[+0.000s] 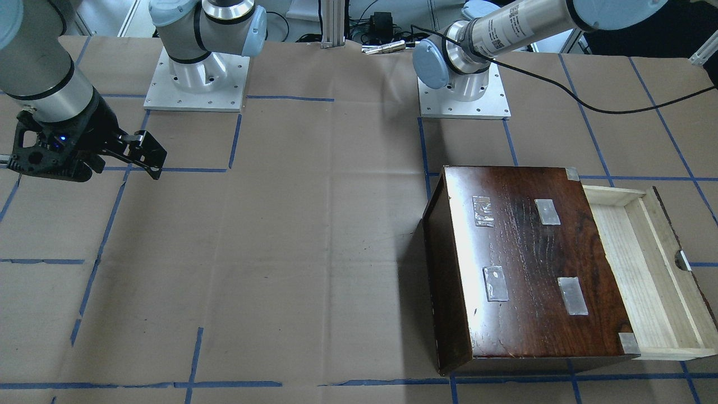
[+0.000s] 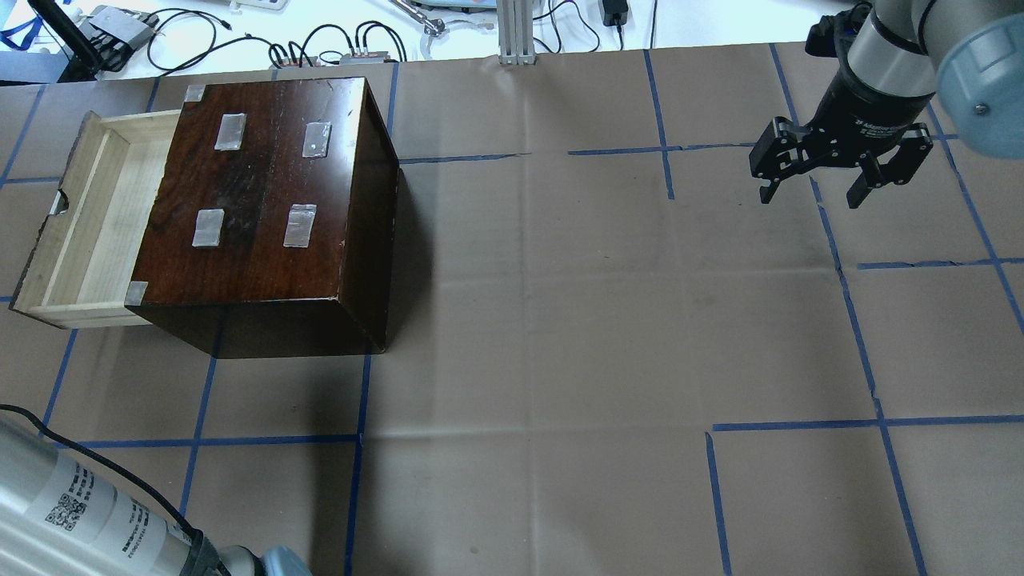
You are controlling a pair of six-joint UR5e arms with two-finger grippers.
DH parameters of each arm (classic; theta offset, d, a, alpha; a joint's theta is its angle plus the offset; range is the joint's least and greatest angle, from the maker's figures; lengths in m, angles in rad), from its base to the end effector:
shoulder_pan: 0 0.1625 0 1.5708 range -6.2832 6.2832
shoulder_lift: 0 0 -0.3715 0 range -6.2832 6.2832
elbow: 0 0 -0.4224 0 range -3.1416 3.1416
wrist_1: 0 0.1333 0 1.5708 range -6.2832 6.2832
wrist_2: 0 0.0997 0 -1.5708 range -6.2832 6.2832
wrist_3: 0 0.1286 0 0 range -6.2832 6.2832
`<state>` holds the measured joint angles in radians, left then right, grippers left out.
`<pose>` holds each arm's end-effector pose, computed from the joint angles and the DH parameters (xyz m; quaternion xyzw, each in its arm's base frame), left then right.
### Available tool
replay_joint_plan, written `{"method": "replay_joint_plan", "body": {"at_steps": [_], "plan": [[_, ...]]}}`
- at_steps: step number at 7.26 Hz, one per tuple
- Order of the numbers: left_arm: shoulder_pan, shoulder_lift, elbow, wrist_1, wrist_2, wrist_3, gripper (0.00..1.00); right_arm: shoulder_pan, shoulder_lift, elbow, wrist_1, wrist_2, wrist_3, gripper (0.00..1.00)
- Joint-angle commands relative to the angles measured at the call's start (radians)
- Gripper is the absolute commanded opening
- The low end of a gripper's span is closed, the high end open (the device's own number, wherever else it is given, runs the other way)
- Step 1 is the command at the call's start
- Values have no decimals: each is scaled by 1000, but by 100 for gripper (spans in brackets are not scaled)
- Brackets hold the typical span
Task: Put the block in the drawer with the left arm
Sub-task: 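Carry the yellow block into the open drawer and release it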
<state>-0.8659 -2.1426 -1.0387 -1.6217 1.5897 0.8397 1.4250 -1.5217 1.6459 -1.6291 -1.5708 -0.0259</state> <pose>0.3609 -0.6262 0.3211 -0.0677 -0.9966 -0.0390 0.0248 0.0551 -0.5422 0.3463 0.0599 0.9977 0.0328 0.0028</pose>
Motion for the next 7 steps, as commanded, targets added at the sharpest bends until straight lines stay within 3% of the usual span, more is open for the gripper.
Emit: {"method": "replay_joint_plan", "body": {"at_steps": [1,3,5,7], "plan": [[-59,126,-165,17,-2,-94,0,0,0,0,0,0,1,100],[-134,151,-277,135,0,-167,0,0,0,0,0,0,0,100],[-166,153,-375,146,-5,-246,0,0,0,0,0,0,1,100],[-170,139,-396,146,-8,-246,0,0,0,0,0,0,0,100]]}}
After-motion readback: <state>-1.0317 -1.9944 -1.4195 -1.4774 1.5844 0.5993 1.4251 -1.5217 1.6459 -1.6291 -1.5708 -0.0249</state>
